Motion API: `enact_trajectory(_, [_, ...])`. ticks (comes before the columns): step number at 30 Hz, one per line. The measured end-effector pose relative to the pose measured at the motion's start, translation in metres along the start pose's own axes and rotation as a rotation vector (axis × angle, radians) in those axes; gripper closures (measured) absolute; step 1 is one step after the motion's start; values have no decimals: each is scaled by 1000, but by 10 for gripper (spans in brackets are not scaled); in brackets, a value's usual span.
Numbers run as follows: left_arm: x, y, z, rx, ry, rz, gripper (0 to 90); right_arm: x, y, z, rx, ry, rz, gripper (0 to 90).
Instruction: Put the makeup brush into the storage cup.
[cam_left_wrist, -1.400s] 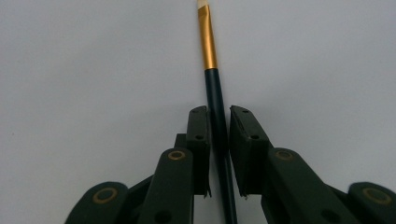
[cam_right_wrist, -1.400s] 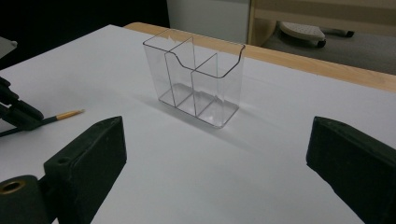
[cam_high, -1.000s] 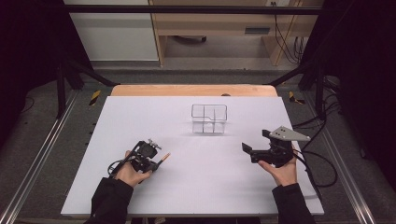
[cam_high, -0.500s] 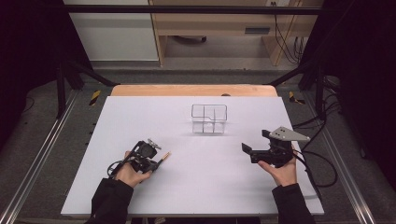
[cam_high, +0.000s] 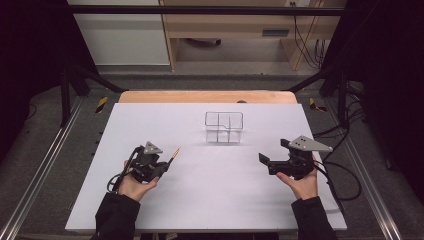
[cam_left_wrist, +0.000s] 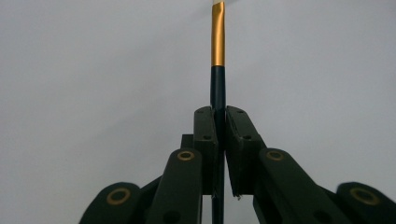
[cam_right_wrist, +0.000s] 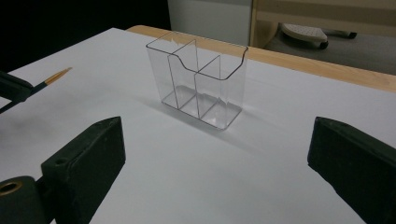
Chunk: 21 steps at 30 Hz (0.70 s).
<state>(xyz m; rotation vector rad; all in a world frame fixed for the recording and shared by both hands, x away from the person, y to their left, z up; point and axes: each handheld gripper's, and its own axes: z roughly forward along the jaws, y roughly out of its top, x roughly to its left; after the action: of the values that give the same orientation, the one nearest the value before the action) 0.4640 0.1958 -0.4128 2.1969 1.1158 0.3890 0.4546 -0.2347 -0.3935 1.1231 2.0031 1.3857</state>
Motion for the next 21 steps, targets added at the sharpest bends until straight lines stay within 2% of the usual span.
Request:
enact_trajectory(7, [-2, 0, -6, -61, 19, -5, 825, 1, 0, 1, -3, 5, 7, 42])
enact_trajectory(12, [-4, -1, -8, -79, 27, -11, 825, 1, 0, 1, -7, 11, 13, 41])
enact_trajectory(21, [-9, -2, -15, -164, 57, -24, 825, 4, 2, 2, -26, 29, 34, 38])
